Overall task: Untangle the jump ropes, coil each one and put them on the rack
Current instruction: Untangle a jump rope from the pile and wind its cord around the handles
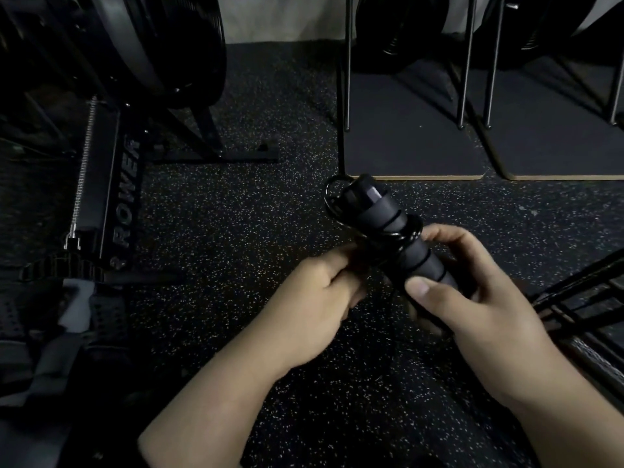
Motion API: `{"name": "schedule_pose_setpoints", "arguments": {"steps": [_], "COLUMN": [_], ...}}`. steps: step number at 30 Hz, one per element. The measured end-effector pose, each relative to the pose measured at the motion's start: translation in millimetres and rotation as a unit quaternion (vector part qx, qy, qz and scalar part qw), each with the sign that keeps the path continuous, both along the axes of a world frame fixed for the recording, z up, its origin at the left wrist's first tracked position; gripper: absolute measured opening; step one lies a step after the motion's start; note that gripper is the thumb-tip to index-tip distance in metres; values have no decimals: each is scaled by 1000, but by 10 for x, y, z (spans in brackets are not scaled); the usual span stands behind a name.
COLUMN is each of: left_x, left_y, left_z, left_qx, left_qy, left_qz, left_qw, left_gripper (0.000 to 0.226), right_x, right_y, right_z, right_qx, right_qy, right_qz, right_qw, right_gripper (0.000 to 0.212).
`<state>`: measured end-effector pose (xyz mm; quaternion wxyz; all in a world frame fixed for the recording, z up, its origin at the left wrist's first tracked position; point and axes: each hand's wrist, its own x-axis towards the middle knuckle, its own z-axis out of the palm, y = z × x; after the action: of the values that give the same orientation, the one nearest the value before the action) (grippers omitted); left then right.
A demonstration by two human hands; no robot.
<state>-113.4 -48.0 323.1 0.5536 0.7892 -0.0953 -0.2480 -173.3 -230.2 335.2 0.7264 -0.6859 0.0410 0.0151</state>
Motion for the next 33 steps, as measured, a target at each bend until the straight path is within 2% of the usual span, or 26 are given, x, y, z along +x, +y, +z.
{"name": "schedule_pose_setpoints", "arguments": {"steps": [2, 5, 9, 14, 18, 21, 23, 27, 31, 33], "left_x": [-3, -20, -41, -55, 8, 47, 80, 99, 96, 114], "left_y": [-44, -97, -115, -98, -15, 101, 173, 288, 367, 386], "left_z": [-29, -40, -98, -39, 67, 110, 132, 160, 167, 149], "left_qx": [77, 152, 223, 291, 253, 249, 238, 163, 97, 49], "left_qy": [-28, -69, -121, -257, -261, -236, -219, -122, -78, -68], "left_qz": [-19, -24, -50, -124, -152, -189, -207, -210, -200, -183], "left_qw": [996, 986, 966, 913, 919, 920, 924, 956, 972, 980], "left_gripper": [24, 22, 32, 18, 5, 23, 20, 12, 23, 19], "right_x": [10, 27, 56, 49, 72, 70, 63, 49, 34, 15], "right_y": [24, 16, -44, -114, -115, -143, -159, -181, -177, -179], "right_z": [6, -25, -106, -131, -16, -4, -30, 11, 93, 96], "right_qx": [-53, -116, -242, -409, -463, -464, -440, -382, -244, -173], "right_qy": [18, 40, 66, 115, 159, 163, 157, 168, 167, 140], "right_qz": [-25, -60, -88, 10, 97, 154, 190, 279, 362, 371], "right_qw": [998, 991, 964, 905, 866, 857, 863, 865, 884, 902], "right_gripper": [45, 41, 41, 38, 41, 44, 45, 45, 37, 37]}}
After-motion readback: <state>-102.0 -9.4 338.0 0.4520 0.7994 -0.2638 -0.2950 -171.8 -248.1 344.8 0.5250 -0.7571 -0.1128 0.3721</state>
